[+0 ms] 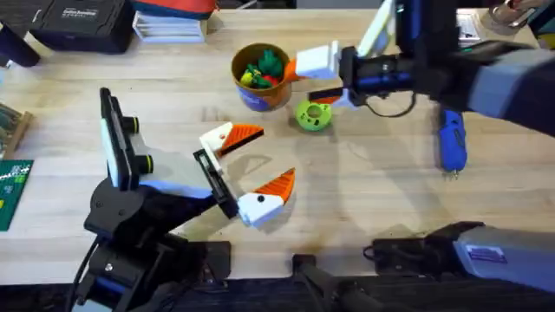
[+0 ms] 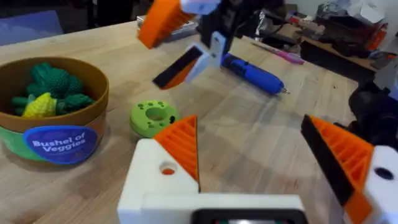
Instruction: Pick up the gripper from the table and insert it into the empty holder that is missing its gripper. Then pick up a screw, insert it into the mounting hole, and use the screwdriver to tighten it. Finally, clean up the table by picking up the vegetable and placing it into the bucket.
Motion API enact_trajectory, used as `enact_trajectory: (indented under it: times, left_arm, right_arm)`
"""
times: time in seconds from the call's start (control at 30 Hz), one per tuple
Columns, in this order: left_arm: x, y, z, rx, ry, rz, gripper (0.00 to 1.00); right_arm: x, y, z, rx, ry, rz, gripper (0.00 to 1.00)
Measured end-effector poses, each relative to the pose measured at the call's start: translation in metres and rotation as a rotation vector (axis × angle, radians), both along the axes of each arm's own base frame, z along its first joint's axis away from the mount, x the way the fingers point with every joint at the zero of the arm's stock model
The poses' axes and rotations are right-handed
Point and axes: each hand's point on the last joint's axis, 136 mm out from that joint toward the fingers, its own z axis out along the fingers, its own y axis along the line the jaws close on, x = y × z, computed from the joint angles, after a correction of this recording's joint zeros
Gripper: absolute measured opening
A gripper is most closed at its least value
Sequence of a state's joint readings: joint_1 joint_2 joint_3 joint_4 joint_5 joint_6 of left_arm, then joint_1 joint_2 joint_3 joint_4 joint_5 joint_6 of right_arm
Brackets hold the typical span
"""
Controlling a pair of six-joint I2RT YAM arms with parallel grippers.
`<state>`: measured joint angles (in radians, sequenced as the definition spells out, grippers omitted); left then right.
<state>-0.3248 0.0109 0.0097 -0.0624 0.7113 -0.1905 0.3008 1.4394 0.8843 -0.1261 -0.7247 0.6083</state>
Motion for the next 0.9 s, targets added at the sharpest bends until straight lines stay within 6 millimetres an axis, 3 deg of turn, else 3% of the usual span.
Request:
enact_trajectory:
  times: [0.03, 0.07, 0.27, 0.33, 0.5, 0.53, 0.6, 0.9]
  left_arm:
    - [0.0, 0.0, 0.0, 0.0, 0.0, 0.0, 0.985]
    - [0.0, 0.0, 0.0, 0.0, 0.0, 0.0, 0.986]
    - [0.0, 0.0, 0.0, 0.0, 0.0, 0.0, 0.986]
    - [0.0, 0.0, 0.0, 0.0, 0.0, 0.0, 0.986]
    - [0.0, 0.0, 0.0, 0.0, 0.0, 0.0, 0.986]
    - [0.0, 0.0, 0.0, 0.0, 0.0, 0.0, 0.986]
    - [0.0, 0.0, 0.0, 0.0, 0.0, 0.0, 0.986]
    - [0.0, 0.0, 0.0, 0.0, 0.0, 0.0, 0.986]
  right_arm:
    - [-0.002, -0.006, 0.001, -0.049, -0.02, -0.014, 0.994]
    - [-0.008, -0.027, -0.001, -0.237, -0.088, -0.053, 0.994]
    - [-0.022, -0.058, -0.028, -0.598, -0.182, -0.002, 0.994]
    - [-0.021, -0.058, -0.035, -0.657, -0.208, 0.03, 0.963]
    - [-0.021, -0.053, -0.056, -0.745, -0.223, 0.104, 0.771]
    - [-0.024, -0.049, -0.07, -0.778, -0.21, 0.146, 0.683]
    - [-0.024, -0.044, -0.077, -0.79, -0.206, 0.166, 0.63]
    - [-0.017, -0.044, -0.099, -0.873, -0.193, 0.191, 0.538]
